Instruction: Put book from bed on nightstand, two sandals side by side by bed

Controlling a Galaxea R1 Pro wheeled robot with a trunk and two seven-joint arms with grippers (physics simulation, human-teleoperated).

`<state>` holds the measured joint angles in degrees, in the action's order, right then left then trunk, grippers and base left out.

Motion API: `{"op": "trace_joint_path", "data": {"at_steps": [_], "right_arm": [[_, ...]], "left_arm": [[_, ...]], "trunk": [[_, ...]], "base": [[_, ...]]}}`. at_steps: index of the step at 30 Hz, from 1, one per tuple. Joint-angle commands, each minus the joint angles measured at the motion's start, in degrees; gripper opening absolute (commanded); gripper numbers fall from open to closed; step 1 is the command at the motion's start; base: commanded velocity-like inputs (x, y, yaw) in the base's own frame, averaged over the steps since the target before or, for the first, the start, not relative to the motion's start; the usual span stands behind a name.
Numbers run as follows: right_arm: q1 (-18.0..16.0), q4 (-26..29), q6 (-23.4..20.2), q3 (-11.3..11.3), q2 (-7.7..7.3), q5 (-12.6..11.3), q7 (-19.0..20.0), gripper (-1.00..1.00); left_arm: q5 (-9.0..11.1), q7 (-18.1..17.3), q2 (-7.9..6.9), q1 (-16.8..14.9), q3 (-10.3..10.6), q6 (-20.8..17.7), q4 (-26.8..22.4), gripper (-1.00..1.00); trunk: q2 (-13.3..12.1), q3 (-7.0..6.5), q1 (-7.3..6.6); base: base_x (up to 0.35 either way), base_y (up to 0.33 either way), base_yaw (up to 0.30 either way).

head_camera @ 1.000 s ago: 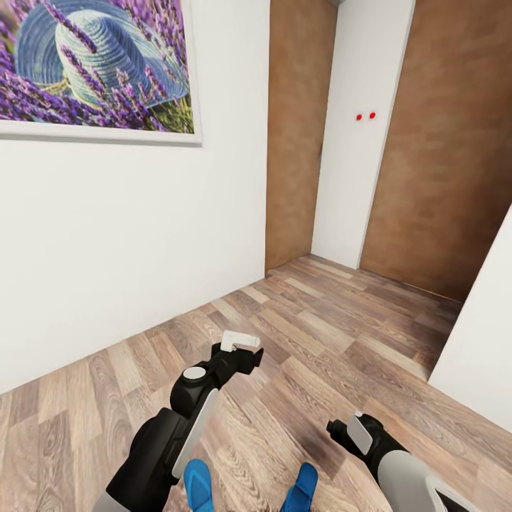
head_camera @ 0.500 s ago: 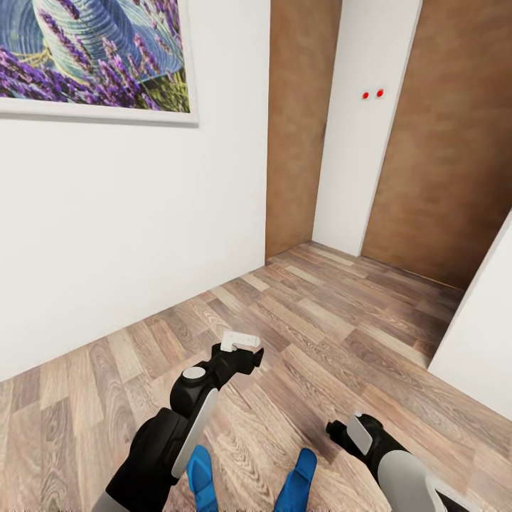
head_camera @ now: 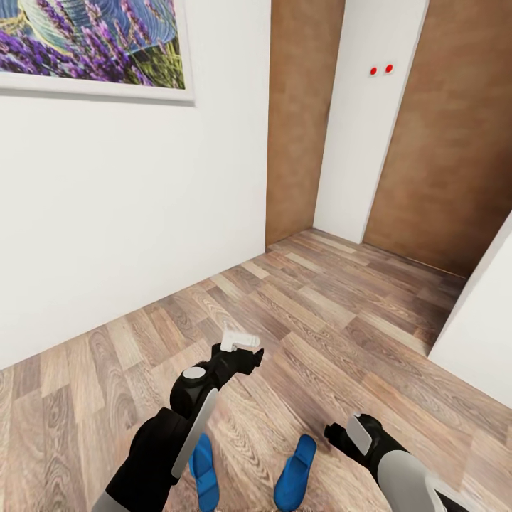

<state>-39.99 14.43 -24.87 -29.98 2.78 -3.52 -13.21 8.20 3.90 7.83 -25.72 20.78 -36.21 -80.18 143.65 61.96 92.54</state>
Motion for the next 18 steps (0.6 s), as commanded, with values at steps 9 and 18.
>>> {"op": "trace_joint_path", "data": {"at_steps": [9,18], "right_arm": [[0.0,0.17,-0.18,0.97,0.39,0.05,-0.32,1.0],[0.0,0.36,5.36,11.95,1.22,0.2,0.65,1.0]], "left_arm": [[0.59,0.41,-0.01,-0.03,0.05,-0.26,-0.06,1.0],[0.59,0.41,-0.04,-0.03,0.02,-0.26,-0.06,1.0]], "trunk": [[0.15,2.05,0.22],[0.27,4.05,0.45]], "base": [[0.0,0.0,0.0],[0.0,0.0,0.0]]}}
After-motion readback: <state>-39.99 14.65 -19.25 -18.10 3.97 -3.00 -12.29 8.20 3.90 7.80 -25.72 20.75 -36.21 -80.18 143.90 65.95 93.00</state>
